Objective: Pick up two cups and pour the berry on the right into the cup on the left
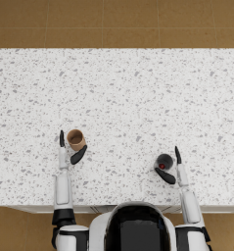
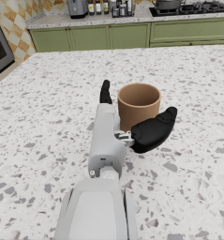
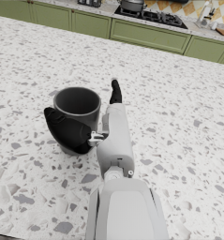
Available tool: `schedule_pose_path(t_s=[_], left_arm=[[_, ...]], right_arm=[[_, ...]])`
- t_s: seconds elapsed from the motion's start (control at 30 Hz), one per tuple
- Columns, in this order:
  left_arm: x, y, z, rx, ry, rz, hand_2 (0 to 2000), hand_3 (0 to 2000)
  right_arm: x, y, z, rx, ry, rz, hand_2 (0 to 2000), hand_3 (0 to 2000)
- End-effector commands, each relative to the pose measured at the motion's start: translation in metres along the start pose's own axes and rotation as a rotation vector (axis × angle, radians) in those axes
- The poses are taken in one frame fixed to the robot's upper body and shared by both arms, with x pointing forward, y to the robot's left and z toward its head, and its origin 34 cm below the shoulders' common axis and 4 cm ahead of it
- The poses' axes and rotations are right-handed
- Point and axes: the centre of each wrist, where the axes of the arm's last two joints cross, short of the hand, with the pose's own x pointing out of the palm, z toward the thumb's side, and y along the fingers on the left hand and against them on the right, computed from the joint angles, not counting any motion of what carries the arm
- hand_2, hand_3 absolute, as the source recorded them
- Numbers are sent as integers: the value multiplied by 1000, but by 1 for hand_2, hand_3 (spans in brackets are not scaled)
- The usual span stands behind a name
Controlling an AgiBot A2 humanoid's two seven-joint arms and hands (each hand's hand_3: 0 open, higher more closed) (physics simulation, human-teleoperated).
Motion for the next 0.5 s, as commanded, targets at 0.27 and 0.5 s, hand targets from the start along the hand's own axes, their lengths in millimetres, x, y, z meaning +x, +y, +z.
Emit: schedule_pose_path(t_s=[0.27,0.5], left_arm=[[3,24,-20,-95,-32,21,0,0],[11,35,-19,-104,-45,13,0,0]], right_arm=[[1,-13,-13,38,-31,-8,0,0],[11,-18,-14,41,-51,2,0,0]])
